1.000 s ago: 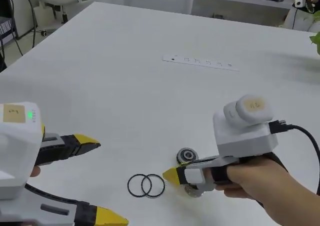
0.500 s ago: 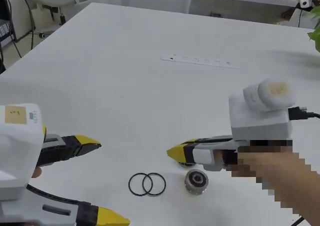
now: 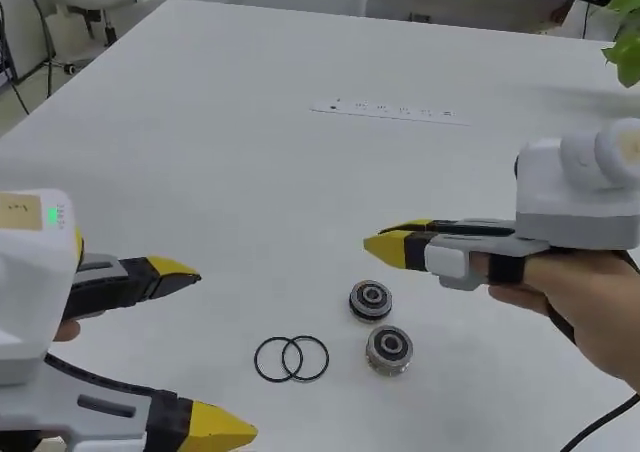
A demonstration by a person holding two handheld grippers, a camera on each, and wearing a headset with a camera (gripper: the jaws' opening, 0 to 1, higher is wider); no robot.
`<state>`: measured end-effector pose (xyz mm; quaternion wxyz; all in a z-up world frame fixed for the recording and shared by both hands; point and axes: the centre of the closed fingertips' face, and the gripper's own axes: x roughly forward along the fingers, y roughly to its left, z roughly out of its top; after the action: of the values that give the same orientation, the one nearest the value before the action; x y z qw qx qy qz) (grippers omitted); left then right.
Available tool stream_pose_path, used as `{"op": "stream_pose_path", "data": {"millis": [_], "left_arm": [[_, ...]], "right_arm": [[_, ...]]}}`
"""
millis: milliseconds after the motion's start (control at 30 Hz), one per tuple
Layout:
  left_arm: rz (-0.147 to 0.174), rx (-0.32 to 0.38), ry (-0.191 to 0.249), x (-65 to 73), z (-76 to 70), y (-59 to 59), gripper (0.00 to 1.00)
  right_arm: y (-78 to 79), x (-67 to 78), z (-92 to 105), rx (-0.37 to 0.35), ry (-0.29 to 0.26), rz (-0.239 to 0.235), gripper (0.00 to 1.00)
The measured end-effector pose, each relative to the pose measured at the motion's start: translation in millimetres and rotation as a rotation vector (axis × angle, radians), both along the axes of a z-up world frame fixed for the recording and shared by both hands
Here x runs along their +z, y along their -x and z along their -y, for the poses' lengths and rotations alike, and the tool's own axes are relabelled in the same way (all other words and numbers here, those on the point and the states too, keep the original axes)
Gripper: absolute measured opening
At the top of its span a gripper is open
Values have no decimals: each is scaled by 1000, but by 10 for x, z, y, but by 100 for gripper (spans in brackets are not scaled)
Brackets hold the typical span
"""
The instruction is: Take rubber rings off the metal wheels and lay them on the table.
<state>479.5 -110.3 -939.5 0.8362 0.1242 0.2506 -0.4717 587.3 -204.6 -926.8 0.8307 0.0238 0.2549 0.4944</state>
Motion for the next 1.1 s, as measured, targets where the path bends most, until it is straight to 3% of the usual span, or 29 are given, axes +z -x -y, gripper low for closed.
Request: {"op": "stream_pose_path", "data": {"millis": [133,300,467,600,733,900,1100], "left_arm": [[22,-17,-9,129,-39,-77,85],[84,-38,-2,416,-61,-265,85],[159,-75,-20,695,-81,-515,83],[205,-84,-2,887,-39,-677,83],[246,-115,2,1045,76,-823,83],[285,-215,-49,1152,310,-1010,81],[301,-277,-19,1164,633,-1172,76]], "right_arm": [[-37,55,52,1,-15,33,16],[-119,77,123,-12,-22,49,19],[-151,-77,259,0,29,53,22],[-172,-157,338,-7,48,40,23],[-175,-203,397,-3,71,43,23],[-198,-253,453,-17,80,32,23],[-157,-388,486,-5,112,5,23]]}}
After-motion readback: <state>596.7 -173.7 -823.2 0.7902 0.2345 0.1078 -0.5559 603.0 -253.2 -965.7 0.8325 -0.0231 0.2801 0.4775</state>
